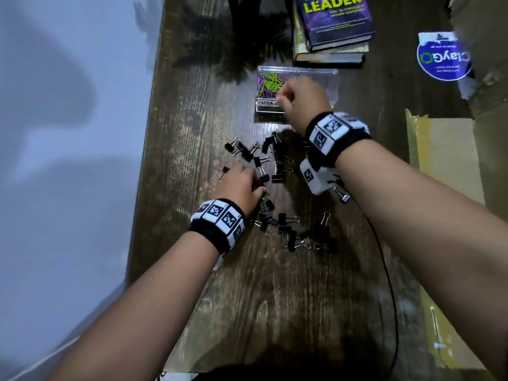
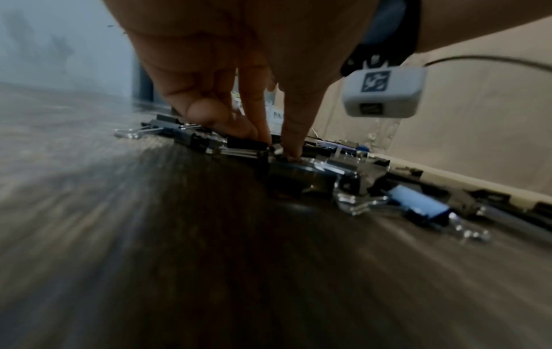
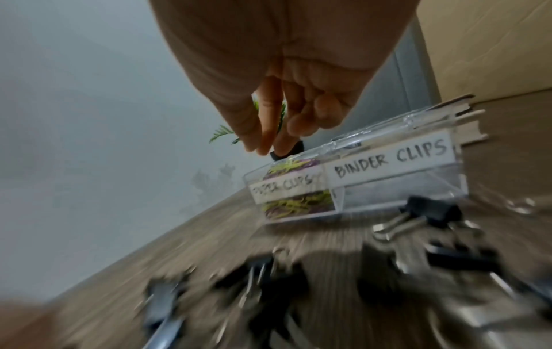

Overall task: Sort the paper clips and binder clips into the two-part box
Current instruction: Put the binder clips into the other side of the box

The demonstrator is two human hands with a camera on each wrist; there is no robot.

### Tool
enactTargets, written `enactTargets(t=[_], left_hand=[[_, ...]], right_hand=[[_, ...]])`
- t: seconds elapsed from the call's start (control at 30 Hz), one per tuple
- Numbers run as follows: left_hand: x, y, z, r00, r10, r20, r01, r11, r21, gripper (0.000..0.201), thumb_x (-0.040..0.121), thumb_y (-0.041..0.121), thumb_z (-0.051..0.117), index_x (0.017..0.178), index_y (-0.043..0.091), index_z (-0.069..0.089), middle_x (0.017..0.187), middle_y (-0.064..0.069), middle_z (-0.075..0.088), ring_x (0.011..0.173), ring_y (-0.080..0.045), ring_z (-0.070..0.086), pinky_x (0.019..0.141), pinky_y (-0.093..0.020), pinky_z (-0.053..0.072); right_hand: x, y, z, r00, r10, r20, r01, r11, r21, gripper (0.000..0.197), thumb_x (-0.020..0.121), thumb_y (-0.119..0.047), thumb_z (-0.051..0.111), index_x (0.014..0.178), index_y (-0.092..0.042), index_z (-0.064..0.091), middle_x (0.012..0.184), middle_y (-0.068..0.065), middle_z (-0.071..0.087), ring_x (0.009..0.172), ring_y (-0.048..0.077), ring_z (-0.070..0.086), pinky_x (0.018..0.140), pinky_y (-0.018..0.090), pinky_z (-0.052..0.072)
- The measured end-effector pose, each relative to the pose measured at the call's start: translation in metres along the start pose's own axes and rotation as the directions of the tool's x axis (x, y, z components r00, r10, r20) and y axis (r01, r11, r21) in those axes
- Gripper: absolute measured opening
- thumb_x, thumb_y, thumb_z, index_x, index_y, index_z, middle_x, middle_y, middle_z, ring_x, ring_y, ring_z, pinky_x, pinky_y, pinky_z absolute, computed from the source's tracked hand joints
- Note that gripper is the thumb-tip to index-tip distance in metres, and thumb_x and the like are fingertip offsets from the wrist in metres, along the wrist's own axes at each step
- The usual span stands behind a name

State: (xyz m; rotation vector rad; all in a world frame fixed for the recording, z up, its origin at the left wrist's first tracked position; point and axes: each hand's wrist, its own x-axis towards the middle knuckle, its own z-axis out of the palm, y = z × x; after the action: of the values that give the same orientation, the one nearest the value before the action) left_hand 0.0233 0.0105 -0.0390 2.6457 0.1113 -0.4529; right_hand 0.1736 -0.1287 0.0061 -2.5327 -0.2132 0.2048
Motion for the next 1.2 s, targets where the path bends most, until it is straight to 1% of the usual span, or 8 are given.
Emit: enactTargets(t=[0.2,0.3,0.47,0.63,0.77,0.9,1.07,1.2], left_hand=[[0.004,0.004,0.001,1.0,-0.005,0.0,0.005,1.0,-0.018,0.017,0.086,0.03,0.064,0.093,0.015,0.059,0.109,-0.007,0.052,0.104,-0.023,0.052,0.09,-0.035,0.043],[0.001,0.004,-0.005,0.995,-0.087,-0.04,0.081,0.988,-0.131,0.011,0.086,0.024,0.064,0.084,0.015,0.057,0.098,-0.004,0.06,0.093,-0.022,0.058,0.084,-0.032,0.047],[-0.007,0.001,-0.01,0.997,-0.058,-0.06,0.052,0.993,-0.107,0.009,0.085,0.022,0.065,0.09,0.016,0.061,0.096,0.0,0.064,0.087,-0.016,0.058,0.077,-0.028,0.048],[-0.009,-0.001,-0.002,0.995,0.093,0.024,-0.094,0.993,0.069,0.027,0.087,0.03,0.063,0.113,0.022,0.063,0.119,-0.003,0.052,0.115,-0.02,0.048,0.1,-0.036,0.043],[-0.013,0.0,0.001,0.996,0.086,0.002,-0.086,0.991,0.099,0.03,0.088,0.03,0.06,0.112,0.013,0.058,0.124,-0.007,0.045,0.116,-0.024,0.047,0.101,-0.04,0.045],[-0.02,0.002,-0.003,0.995,0.096,-0.037,-0.095,0.995,0.019,0.023,0.088,0.023,0.059,0.106,0.01,0.054,0.111,-0.007,0.052,0.103,-0.022,0.053,0.089,-0.032,0.047],[-0.028,-0.008,-0.015,0.973,-0.176,-0.15,0.122,0.941,-0.315,0.018,0.09,0.011,0.056,0.108,0.012,0.056,0.105,-0.003,0.066,0.089,-0.018,0.064,0.073,-0.026,0.053],[-0.031,-0.01,-0.02,0.958,-0.234,-0.164,0.158,0.912,-0.379,0.025,0.092,0.006,0.052,0.104,0.021,0.066,0.11,0.0,0.065,0.072,-0.009,0.06,0.062,-0.022,0.056]], right_hand=[[-0.081,0.008,0.025,0.938,-0.043,0.344,0.1,0.984,-0.148,0.016,0.088,-0.022,0.062,0.101,-0.013,0.064,0.106,0.001,0.055,0.098,0.018,0.056,0.084,0.028,0.047],[-0.101,0.017,0.034,0.928,-0.044,0.371,0.116,0.978,-0.176,0.03,0.086,-0.023,0.066,0.113,-0.013,0.062,0.121,0.004,0.048,0.111,0.022,0.051,0.099,0.034,0.044],[-0.113,0.026,0.037,0.936,-0.089,0.34,0.137,0.983,-0.12,0.022,0.088,-0.021,0.062,0.108,-0.012,0.062,0.12,0.006,0.044,0.106,0.024,0.051,0.095,0.035,0.045],[-0.114,0.027,0.031,0.974,0.053,0.22,-0.063,0.997,0.037,0.018,0.092,-0.03,0.056,0.098,-0.014,0.06,0.107,0.0,0.049,0.092,0.015,0.051,0.086,0.027,0.044],[-0.108,0.03,0.028,0.968,0.203,0.145,-0.24,0.921,0.306,0.012,0.091,-0.027,0.057,0.086,-0.016,0.056,0.088,0.001,0.066,0.079,0.019,0.067,0.075,0.04,0.057],[-0.102,0.032,0.023,0.914,0.377,0.152,-0.393,0.727,0.563,0.01,0.091,-0.02,0.051,0.082,-0.019,0.053,0.088,0.008,0.07,0.062,0.02,0.064,0.056,0.035,0.056],[-0.108,0.03,0.03,0.967,0.142,0.211,-0.151,0.988,0.027,0.016,0.096,-0.026,0.048,0.104,-0.019,0.06,0.103,-0.001,0.054,0.081,0.014,0.053,0.069,0.026,0.046],[-0.114,0.03,0.041,0.964,-0.031,0.266,0.097,0.966,-0.238,0.033,0.089,-0.023,0.06,0.119,-0.009,0.056,0.124,0.006,0.045,0.111,0.025,0.05,0.093,0.036,0.047]])
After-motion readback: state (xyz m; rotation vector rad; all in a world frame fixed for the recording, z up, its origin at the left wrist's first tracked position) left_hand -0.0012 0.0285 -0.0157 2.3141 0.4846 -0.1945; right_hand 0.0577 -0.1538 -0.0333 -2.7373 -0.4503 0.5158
